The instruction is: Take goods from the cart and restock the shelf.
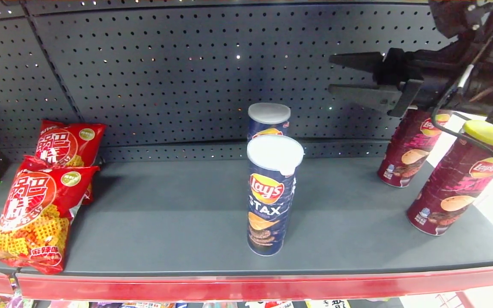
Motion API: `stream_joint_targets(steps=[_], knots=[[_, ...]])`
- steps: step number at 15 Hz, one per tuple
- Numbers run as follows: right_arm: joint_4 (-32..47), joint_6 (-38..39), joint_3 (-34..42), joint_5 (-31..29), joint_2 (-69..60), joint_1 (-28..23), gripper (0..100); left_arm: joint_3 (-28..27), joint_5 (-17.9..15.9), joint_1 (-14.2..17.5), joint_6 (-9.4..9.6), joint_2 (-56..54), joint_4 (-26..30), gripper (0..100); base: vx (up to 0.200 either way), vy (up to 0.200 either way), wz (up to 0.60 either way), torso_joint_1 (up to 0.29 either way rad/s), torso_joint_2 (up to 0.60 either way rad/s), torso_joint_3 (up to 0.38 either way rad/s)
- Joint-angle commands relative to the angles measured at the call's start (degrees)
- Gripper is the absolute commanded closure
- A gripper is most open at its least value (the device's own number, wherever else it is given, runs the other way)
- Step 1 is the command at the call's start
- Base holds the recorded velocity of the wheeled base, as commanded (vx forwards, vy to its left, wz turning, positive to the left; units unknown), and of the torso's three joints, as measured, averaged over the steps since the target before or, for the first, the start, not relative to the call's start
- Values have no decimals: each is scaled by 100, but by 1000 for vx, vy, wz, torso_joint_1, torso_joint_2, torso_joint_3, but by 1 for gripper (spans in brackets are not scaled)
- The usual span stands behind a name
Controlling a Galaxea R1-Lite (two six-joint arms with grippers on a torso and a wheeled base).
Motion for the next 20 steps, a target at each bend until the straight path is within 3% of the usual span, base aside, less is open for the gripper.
stream_joint_targets(steps=[1, 3, 10, 20], knots=[[-7, -39, 732, 7, -929, 42, 0, -1, 0, 1, -4, 6, 0, 0, 0, 0, 0, 0, 0, 0], [-16, -118, 1610, -2, -1474, 280, 0, -1, 0, 1, -4, 6, 0, 0, 0, 0, 0, 0, 0, 0], [-16, -558, 3544, -266, -2397, 1000, 0, -1, 0, 1, -4, 6, 0, 0, 0, 0, 0, 0, 0, 0], [-60, -1103, 3984, -336, -1324, 983, 0, -1, 0, 1, -4, 6, 0, 0, 0, 0, 0, 0, 0, 0]])
